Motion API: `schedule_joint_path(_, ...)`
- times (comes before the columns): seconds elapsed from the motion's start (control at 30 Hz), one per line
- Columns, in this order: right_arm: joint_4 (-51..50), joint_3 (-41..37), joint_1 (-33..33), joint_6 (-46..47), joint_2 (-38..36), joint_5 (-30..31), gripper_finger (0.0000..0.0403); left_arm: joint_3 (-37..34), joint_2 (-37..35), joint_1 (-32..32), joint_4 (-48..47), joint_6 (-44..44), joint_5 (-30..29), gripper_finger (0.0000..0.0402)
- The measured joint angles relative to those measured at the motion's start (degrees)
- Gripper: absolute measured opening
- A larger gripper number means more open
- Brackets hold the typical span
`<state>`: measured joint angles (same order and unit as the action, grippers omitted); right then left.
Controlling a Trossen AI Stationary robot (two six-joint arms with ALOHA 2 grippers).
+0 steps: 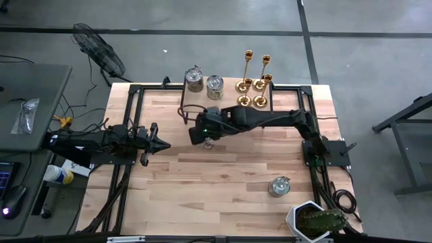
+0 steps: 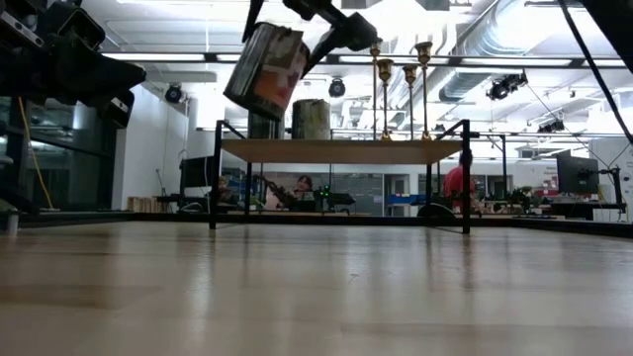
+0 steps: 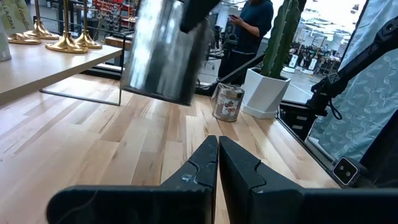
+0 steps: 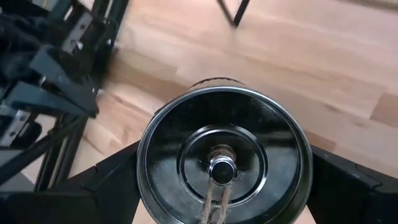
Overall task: Pick & Place candle stick holders
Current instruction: Align the silver scented candle on the shelf with the silver scented candle
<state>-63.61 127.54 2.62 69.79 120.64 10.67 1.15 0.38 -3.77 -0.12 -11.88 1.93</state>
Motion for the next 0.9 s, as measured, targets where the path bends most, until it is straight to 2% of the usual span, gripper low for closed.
schedule_joint_path(0.33,-8.5,0.0,0.9,0.0,-0.1,-1.0,0.0346,0.0,0.0,0.0,0.0,0.0,0.0,0.0012)
schedule_joint_path(0.6,-12.6,0.0,1.0,-8.8,-0.1,-6.6,0.0346,0.0,0.0,0.0,0.0,1.4,0.4,0.0012)
schedule_joint_path(0.9,-12.9,0.0,0.8,-19.7,-0.1,-9.5,0.0346,0.0,0.0,0.0,0.0,1.1,0.1,0.0012)
